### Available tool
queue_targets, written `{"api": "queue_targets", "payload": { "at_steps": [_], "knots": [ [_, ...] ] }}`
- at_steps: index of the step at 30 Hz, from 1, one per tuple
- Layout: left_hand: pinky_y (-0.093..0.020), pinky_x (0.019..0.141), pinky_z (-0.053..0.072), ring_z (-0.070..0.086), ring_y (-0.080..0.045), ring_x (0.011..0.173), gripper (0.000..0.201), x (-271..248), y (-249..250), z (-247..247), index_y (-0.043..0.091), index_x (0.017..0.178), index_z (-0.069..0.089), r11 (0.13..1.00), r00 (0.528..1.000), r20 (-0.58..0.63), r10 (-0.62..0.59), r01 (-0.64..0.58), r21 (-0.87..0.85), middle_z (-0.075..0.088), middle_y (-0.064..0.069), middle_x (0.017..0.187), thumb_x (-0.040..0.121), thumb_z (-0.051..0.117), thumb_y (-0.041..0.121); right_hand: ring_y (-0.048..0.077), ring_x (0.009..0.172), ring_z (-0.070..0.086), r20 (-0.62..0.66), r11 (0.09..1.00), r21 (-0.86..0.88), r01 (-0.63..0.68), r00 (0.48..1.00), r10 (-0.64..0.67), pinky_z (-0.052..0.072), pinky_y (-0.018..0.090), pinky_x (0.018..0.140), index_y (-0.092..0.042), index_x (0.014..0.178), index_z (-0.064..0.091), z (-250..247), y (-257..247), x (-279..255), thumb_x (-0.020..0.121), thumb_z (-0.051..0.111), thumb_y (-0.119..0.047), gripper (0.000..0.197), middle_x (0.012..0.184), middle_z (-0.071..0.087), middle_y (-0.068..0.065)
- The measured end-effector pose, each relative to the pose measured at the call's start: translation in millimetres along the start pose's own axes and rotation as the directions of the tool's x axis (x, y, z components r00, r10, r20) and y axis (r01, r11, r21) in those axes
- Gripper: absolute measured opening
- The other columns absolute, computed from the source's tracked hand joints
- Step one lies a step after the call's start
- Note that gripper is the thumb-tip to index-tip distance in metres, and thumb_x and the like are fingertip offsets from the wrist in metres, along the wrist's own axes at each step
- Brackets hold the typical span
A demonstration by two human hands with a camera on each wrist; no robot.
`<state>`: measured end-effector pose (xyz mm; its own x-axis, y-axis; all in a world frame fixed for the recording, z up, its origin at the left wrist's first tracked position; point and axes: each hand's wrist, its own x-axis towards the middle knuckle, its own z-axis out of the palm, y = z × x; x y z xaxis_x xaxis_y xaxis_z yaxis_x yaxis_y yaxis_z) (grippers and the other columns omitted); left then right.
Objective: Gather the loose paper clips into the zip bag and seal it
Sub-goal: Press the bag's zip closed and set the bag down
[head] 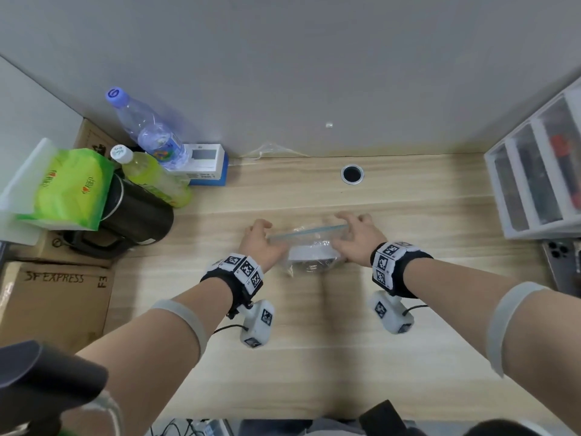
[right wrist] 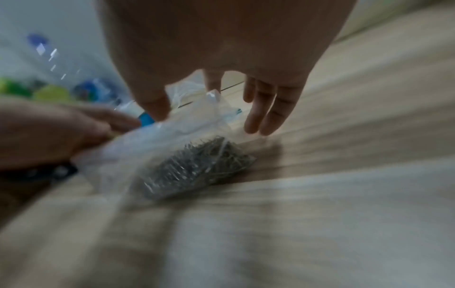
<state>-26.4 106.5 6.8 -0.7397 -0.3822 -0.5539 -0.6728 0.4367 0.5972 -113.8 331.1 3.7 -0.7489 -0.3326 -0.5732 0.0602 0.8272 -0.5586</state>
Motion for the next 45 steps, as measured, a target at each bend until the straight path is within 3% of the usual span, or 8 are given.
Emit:
{"api": "queue_targets", "payload": {
  "at_steps": [3, 7, 12, 20, 28, 33, 36, 45],
  "knots": [
    [-0.036, 0.113, 0.033, 0.038, -0.016, 0.132, 0.095, -7.7, 1.6, -12.8, 0.025, 0.141, 0.043, 0.918, 0.934, 0.197, 0.297, -0.336, 0.210, 0.039, 0.003, 0.143, 0.059, 0.079, 0.057, 0.025, 0.139, 0.032, 0.114, 0.941, -0.256, 0.222, 0.973, -0.199, 0.033, 0.044, 0.113, -0.040, 0.148, 0.027, -10.1, 9.2, 0.3, 0.061, 0.063, -0.075, 0.100, 0.153, 0.017, -0.002],
    [-0.034, 0.116, 0.030, 0.033, -0.018, 0.141, 0.117, -6.5, -4.9, -10.8, 0.017, 0.152, 0.028, 0.837, 0.889, 0.373, 0.266, -0.405, 0.368, 0.034, 0.001, 0.154, 0.056, 0.091, 0.039, 0.020, 0.142, 0.027, 0.260, 0.813, -0.429, 0.394, 0.916, -0.307, 0.029, 0.046, 0.115, -0.033, 0.150, 0.026, -6.6, 21.7, 9.3, 0.051, 0.074, -0.071, 0.116, 0.156, 0.027, -0.006],
    [-0.036, 0.098, 0.049, 0.061, -0.018, 0.112, 0.078, 3.8, -16.8, 8.6, 0.025, 0.135, 0.042, 0.966, 0.969, 0.203, 0.143, -0.181, 0.186, 0.062, 0.001, 0.125, 0.071, 0.083, 0.039, 0.022, 0.115, 0.056, 0.123, 0.895, -0.263, 0.361, 0.932, -0.340, 0.044, 0.031, 0.096, -0.024, 0.129, 0.057, 5.8, 31.3, 13.0, 0.072, 0.077, -0.048, 0.065, 0.122, 0.063, -0.003],
    [-0.035, 0.077, 0.051, 0.063, -0.022, 0.080, 0.029, 38.2, 10.3, 8.3, 0.018, 0.089, 0.053, 0.989, 0.998, 0.064, -0.017, 0.026, -0.144, 0.067, -0.006, 0.092, 0.088, 0.062, 0.045, 0.019, 0.076, 0.062, -0.001, 0.963, 0.268, 0.005, 1.000, -0.004, 0.055, 0.041, 0.078, -0.015, 0.125, 0.040, 4.0, 16.9, 35.4, 0.081, 0.072, -0.041, 0.060, 0.087, 0.065, 0.002],
    [-0.043, 0.089, 0.055, 0.067, -0.026, 0.097, 0.072, 67.6, 35.9, 13.5, 0.014, 0.134, 0.037, 0.999, 0.998, 0.059, -0.039, 0.041, -0.024, 0.065, -0.009, 0.119, 0.084, 0.052, 0.062, 0.027, 0.095, 0.064, -0.131, 0.986, 0.164, -0.005, 0.991, 0.027, 0.051, 0.039, 0.085, -0.003, 0.144, 0.025, -7.4, 6.5, 57.4, 0.091, 0.060, -0.039, 0.073, 0.097, 0.066, 0.010],
    [-0.039, 0.098, 0.041, 0.048, -0.028, 0.111, 0.061, 58.7, 45.2, 16.6, 0.006, 0.128, 0.044, 0.861, 0.912, -0.192, 0.363, -0.250, 0.442, 0.050, -0.011, 0.122, 0.086, 0.060, 0.048, 0.031, 0.114, 0.048, -0.335, 0.941, -0.298, 0.160, 0.906, -0.260, 0.045, 0.042, 0.097, -0.012, 0.133, 0.043, -17.3, 4.4, 52.2, 0.084, 0.062, -0.038, 0.059, 0.123, 0.048, 0.012],
    [-0.038, 0.086, 0.042, 0.048, -0.024, 0.095, 0.038, 56.0, 50.6, 19.0, 0.014, 0.106, 0.049, 0.710, 0.809, -0.086, 0.581, -0.452, 0.541, 0.052, -0.004, 0.103, 0.088, 0.057, 0.047, 0.028, 0.105, 0.051, -0.203, 0.855, -0.345, 0.388, 0.858, -0.471, 0.049, 0.040, 0.085, -0.018, 0.124, 0.050, -14.7, 0.9, 50.5, 0.084, 0.063, -0.035, 0.045, 0.114, 0.048, 0.008],
    [-0.043, 0.092, 0.041, 0.047, -0.030, 0.102, 0.026, 75.8, 44.9, 40.3, 0.011, 0.104, 0.051, 0.642, 0.842, 0.161, 0.515, -0.503, 0.579, 0.052, -0.009, 0.108, 0.091, 0.055, 0.033, 0.023, 0.092, 0.050, -0.047, 0.866, -0.304, 0.396, 0.902, -0.429, 0.052, 0.040, 0.076, -0.029, 0.141, 0.042, 4.5, -5.1, 75.0, 0.090, 0.057, -0.031, 0.054, 0.110, 0.041, 0.005]
  ]
}}
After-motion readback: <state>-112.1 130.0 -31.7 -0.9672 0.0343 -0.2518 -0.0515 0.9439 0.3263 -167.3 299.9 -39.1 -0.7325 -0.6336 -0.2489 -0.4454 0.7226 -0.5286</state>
